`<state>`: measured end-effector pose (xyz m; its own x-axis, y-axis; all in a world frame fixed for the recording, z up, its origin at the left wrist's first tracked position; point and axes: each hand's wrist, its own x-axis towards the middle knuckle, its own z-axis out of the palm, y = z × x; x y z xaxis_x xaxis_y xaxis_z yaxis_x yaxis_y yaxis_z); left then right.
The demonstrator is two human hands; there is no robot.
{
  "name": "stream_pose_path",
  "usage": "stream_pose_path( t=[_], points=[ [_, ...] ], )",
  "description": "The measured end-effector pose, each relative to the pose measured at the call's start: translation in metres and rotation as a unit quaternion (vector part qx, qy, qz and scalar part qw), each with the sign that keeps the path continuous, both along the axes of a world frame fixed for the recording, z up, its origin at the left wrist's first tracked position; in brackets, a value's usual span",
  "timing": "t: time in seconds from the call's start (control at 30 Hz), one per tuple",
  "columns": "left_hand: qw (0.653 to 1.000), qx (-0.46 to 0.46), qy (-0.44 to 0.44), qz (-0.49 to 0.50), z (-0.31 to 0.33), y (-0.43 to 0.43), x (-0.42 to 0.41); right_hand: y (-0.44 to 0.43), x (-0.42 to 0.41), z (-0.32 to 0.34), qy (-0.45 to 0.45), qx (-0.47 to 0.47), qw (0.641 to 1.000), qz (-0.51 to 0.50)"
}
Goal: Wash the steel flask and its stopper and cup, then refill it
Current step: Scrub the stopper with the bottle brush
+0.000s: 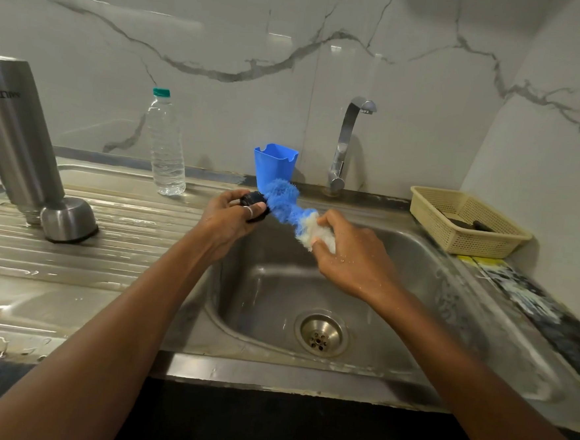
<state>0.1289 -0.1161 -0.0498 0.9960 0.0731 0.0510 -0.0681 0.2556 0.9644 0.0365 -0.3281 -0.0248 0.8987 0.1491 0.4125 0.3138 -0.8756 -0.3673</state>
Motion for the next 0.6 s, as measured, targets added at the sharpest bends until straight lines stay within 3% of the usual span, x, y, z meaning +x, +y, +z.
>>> stream_pose_path(
  t=[0.13, 0.27, 0.43, 0.6],
  points=[
    [0.999, 0.003, -0.012, -0.053, 0.003, -0.014, -0.006, -0.001, 0.006, 0.004, -0.031, 0.005, 0.999, -0.017],
    [1.000, -0.006, -0.001, -0.015, 0.003, -0.002, -0.002, -0.004, 0.000, 0.004, -0.014, 0.010, 1.000, -0.006],
    [0.997, 0.067, -0.004, -0.044, 0.002, -0.016, -0.011, 0.000, 0.007, 0.005, -0.010, 0.020, 1.000, -0.020],
    [0.999, 0.033, -0.002, 0.017, 0.007, -0.004, -0.007, -0.004, -0.002, 0.006, 0.014, 0.028, 1.000, 0.002]
  ],
)
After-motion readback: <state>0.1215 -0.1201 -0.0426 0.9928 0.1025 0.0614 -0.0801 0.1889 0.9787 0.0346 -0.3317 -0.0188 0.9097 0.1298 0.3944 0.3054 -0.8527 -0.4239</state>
